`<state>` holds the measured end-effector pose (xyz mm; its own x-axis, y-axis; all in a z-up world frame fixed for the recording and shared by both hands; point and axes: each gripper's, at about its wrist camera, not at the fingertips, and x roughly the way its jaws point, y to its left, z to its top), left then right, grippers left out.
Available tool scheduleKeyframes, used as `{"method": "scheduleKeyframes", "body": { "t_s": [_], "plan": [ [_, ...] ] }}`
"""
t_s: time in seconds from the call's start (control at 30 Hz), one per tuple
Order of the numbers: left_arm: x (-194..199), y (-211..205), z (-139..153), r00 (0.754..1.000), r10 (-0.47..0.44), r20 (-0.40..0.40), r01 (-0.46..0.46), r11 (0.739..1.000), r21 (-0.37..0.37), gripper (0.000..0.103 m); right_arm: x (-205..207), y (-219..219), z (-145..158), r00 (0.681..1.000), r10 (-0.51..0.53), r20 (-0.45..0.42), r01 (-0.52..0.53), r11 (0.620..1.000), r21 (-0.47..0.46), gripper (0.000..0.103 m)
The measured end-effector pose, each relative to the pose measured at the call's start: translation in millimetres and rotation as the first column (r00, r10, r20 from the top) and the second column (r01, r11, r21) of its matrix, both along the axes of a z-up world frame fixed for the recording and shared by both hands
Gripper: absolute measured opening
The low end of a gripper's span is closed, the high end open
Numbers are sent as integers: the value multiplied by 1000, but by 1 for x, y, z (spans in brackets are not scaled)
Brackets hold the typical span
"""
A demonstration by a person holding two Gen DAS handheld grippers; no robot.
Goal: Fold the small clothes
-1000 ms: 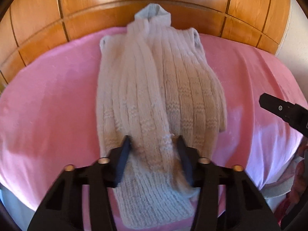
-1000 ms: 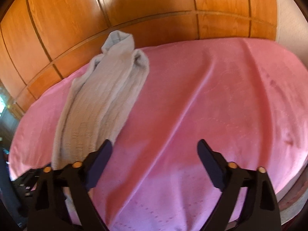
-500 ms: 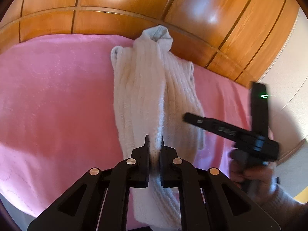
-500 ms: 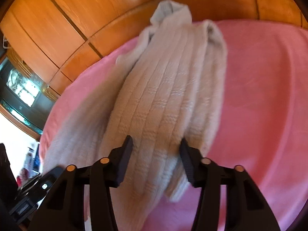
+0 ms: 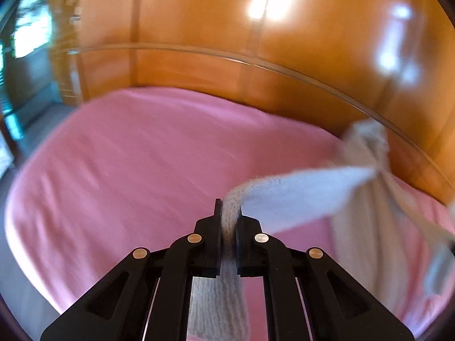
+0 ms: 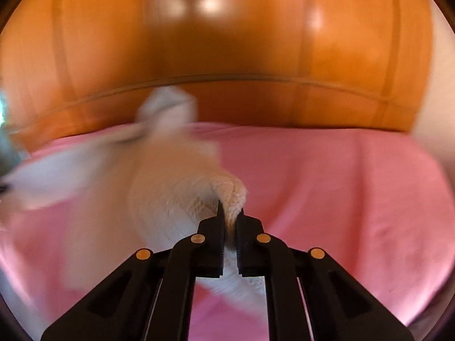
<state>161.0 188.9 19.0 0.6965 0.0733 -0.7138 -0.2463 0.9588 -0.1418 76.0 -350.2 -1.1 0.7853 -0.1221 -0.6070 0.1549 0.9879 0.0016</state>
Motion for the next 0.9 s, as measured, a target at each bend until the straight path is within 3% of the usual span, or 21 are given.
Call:
{"method": "scheduleKeyframes", "body": {
  "t_s": [0.1, 0.17, 0.2, 0.23, 0.27, 0.3, 0.33, 0.4, 0.47, 0.53, 0.6, 0.67, 0.77, 0.83, 0.9],
  "plan": [
    [43, 22, 3, 991, 129, -20, -127, 989, 78, 6, 31, -63, -11, 984, -170, -58, 167, 985, -52, 5],
    [62, 25, 3, 986, 166, -29, -163, 982, 97, 6, 43, -83, -18, 970, -229, -84, 223, 972, -81, 5],
    [65, 25, 3, 983, 183, -31, -178, 978, 113, 12, 53, -93, -23, 962, -256, -100, 247, 964, -96, 7],
    [71, 21, 4, 979, 200, -32, -194, 972, 134, 28, 60, -98, -27, 959, -261, -110, 251, 963, -95, 9],
    [72, 16, 4, 977, 211, -26, -204, 967, 151, 42, 64, -100, -29, 957, -272, -104, 263, 960, -94, 22],
    [69, 12, 5, 974, 224, -9, -220, 962, 165, 67, 63, -103, -28, 954, -285, -93, 277, 957, -90, 52],
    [62, 6, 6, 973, 231, 18, -231, 958, 168, 73, 62, -100, -26, 954, -290, -75, 284, 955, -80, 61],
    [48, -6, 1, 985, 174, 16, -174, 976, 129, 73, 53, -85, -24, 968, -249, -40, 247, 968, -43, 63],
    [36, -29, -14, 997, 76, -24, -75, 995, 59, 72, 46, -62, -29, 989, -132, -65, 135, 989, 57, 63],
    [24, -60, -36, 996, -55, -76, 51, 998, -46, 59, 34, -27, -45, 994, 29, -102, -7, 978, 210, 61],
    [14, -88, -64, 975, -184, -129, 156, 968, -199, 55, 22, 3, -68, 977, 170, -129, -108, 917, 383, 56],
    [1, -112, -84, 955, -256, -150, 197, 926, -323, 54, 12, 34, -96, 947, 285, -148, -159, 816, 555, 52],
    [-12, -146, -104, 927, -350, -135, 253, 849, -464, 51, 6, 68, -124, 920, 364, -147, -165, 698, 697, 51],
    [-15, -159, -114, 917, -379, -125, 260, 805, -534, 51, 5, 75, -136, 916, 374, -147, -145, 649, 747, 49],
    [-11, -173, -123, 911, -390, -133, 251, 781, -573, 51, 8, 82, -144, 915, 378, -143, -130, 611, 781, 34]
  ]
}}
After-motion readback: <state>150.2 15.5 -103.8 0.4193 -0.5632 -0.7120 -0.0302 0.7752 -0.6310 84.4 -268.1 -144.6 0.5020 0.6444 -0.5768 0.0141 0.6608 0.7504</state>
